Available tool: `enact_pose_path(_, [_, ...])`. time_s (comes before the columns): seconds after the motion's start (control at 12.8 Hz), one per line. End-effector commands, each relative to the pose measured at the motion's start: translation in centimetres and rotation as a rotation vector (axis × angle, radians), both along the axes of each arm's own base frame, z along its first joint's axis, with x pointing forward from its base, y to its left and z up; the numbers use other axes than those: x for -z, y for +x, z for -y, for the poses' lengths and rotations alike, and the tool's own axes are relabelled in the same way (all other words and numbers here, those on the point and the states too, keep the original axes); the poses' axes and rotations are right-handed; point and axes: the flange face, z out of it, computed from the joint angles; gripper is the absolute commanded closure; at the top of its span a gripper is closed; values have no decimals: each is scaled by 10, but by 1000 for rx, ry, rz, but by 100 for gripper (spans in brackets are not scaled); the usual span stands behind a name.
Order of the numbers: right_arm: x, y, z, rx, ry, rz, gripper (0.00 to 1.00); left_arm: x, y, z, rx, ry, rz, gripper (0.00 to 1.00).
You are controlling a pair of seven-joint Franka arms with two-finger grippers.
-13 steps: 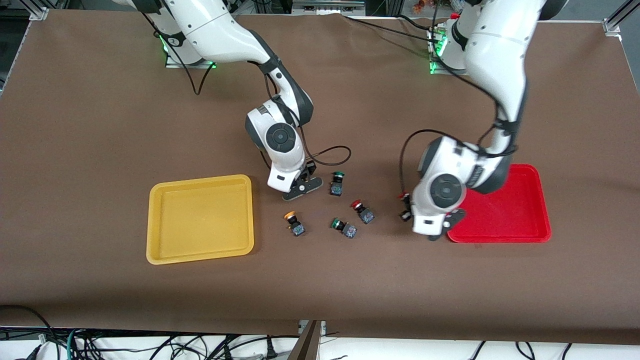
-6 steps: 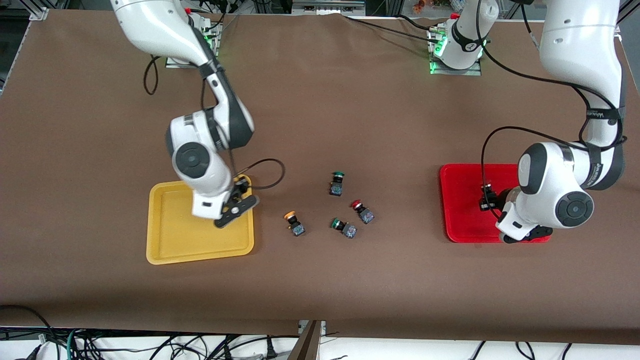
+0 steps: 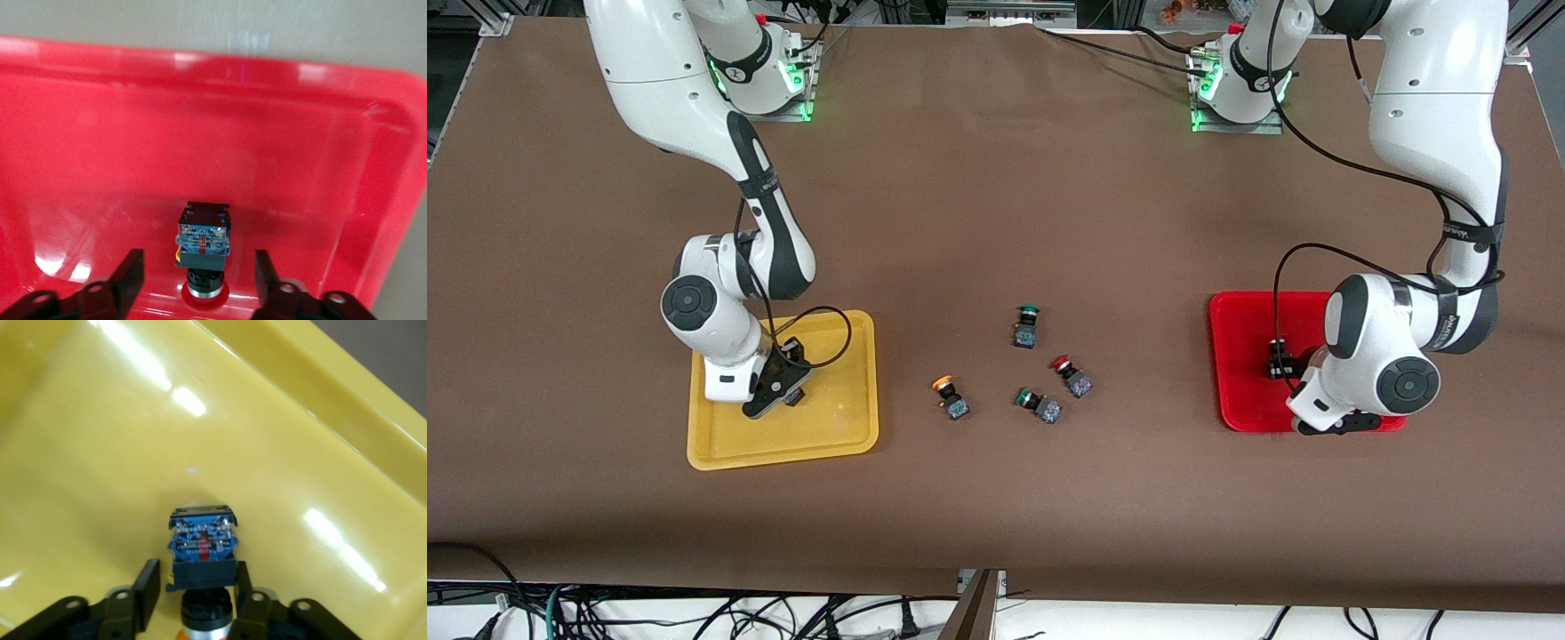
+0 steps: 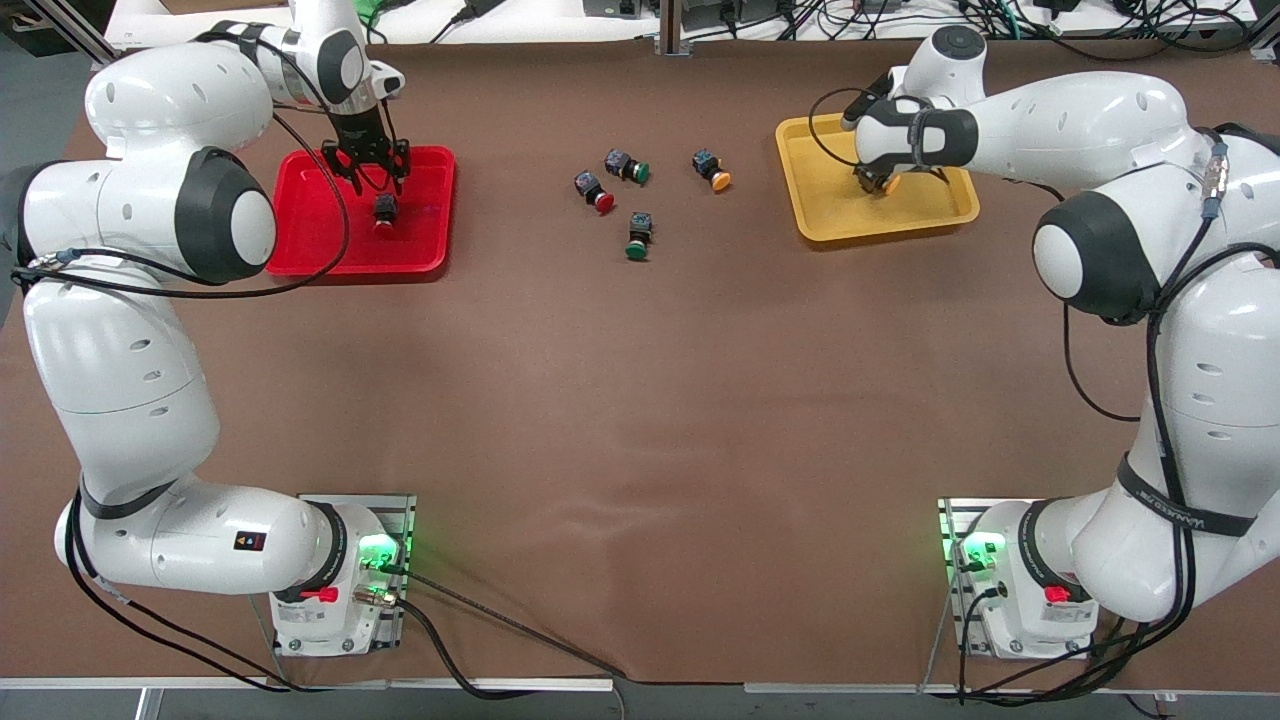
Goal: Place red and yellow buttons in trays
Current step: 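Open both grippers to release the buttons into the trays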
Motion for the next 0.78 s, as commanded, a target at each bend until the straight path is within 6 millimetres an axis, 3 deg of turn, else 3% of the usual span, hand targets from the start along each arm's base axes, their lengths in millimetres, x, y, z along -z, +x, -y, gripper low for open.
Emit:
enact_pose_path(0.0, [-78, 14, -51, 33, 102, -94, 1, -69, 6, 19, 25, -27, 85, 0])
enact_pose_path(0.08, [-96, 16, -83, 72, 110, -97, 1, -92, 15, 46, 22, -100, 132, 0])
enact_pose_path(0.16, [-94, 8, -120, 134, 107, -99, 1, -108, 21, 71, 13, -158, 162, 0])
enact_pose_path(0.23, [-75, -5, -159, 185, 97, -95, 1, -115, 20, 103, -30, -175, 170, 0])
enact_pose_path(0.39, [-38, -8, -210, 213, 130, 18, 1, -109, 17, 169, -245, -132, 193, 0])
enact_pose_path(0.47, [-15, -11, -229, 218, 149, 53, 1, -101, 20, 192, -361, -119, 221, 0])
enact_pose_path(0.7, [-12, 5, -260, 225, 208, 85, 1, -59, 16, 260, -587, -125, 307, 0])
